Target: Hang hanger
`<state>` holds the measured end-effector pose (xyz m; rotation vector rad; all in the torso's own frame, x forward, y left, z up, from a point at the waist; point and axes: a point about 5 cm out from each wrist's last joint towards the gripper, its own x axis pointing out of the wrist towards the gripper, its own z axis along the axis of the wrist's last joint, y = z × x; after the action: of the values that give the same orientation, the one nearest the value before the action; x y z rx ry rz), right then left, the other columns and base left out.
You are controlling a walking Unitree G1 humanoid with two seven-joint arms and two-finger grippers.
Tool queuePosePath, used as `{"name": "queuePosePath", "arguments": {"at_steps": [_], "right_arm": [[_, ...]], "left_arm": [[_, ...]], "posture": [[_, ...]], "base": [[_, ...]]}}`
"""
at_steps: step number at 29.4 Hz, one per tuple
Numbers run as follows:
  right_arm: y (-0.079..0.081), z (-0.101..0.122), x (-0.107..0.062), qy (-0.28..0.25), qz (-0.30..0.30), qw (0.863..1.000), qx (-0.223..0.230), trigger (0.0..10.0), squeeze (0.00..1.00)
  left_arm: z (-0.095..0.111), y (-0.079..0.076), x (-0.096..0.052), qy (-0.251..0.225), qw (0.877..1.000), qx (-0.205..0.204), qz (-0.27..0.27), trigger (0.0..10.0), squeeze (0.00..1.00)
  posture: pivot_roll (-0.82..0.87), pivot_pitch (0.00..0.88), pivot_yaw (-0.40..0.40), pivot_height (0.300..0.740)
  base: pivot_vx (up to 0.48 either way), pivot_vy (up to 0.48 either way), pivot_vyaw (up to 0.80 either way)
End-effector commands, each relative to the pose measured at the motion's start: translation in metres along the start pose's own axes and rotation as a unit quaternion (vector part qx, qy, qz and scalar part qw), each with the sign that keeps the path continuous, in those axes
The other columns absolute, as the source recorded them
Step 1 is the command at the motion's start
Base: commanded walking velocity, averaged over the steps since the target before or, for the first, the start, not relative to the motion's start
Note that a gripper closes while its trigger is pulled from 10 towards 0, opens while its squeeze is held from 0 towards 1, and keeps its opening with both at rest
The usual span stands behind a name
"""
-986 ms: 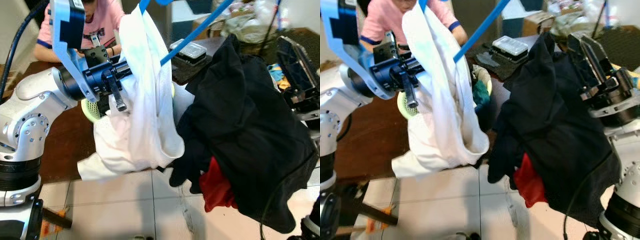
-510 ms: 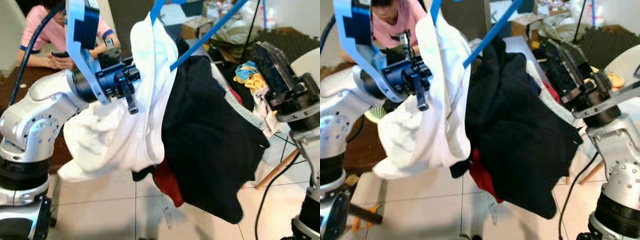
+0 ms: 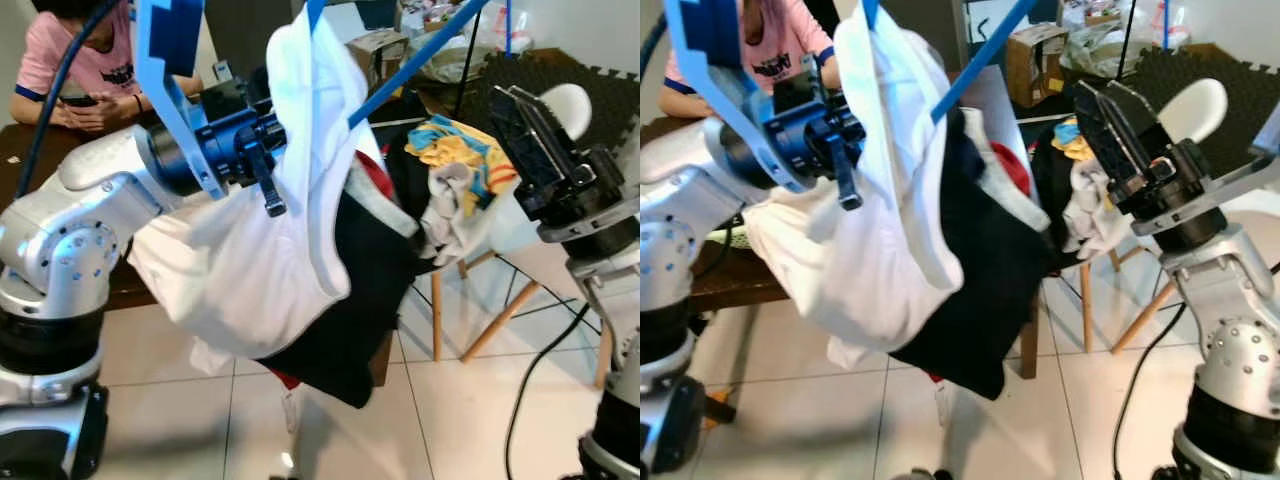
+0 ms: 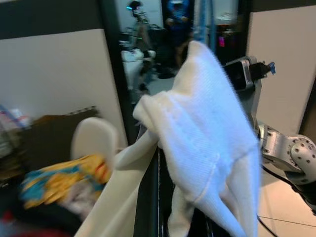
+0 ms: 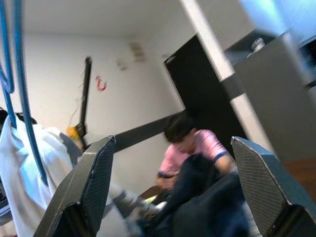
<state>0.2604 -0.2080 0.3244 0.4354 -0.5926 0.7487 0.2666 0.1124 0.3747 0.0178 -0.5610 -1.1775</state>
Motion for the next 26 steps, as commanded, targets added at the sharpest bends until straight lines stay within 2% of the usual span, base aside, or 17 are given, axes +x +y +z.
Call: {"name": "queuePosePath", "arguments": {"at_steps": [1,20,26], "right_arm": [[0.005,-0.002,0.003,0.006,0.012,1.000,-0.005,10.0,0.00],[0.007,-0.010,0.002,0.035,0.026,0.999,-0.005,10.0,0.00],[0.003,-0.013,0.000,0.047,0.016,0.999,-0.010,10.0,0.00]], "left_arm": [[0.006,-0.003,0.001,-0.008,1.000,0.011,-0.005,10.0,0.00],[0.003,-0.010,0.005,0.008,1.000,0.012,-0.019,10.0,0.00],[0.003,-0.010,0.004,0.019,0.999,0.014,-0.022,10.0,0.00]], "posture": [[0.07,0.159,0.116,0.740],[0.06,0.152,0.110,0.740],[0.07,0.158,0.108,0.740]], "base": [[0.000,0.000,0.00],[-0.343,0.000,0.00],[-0.368,0.000,0.00]]}}
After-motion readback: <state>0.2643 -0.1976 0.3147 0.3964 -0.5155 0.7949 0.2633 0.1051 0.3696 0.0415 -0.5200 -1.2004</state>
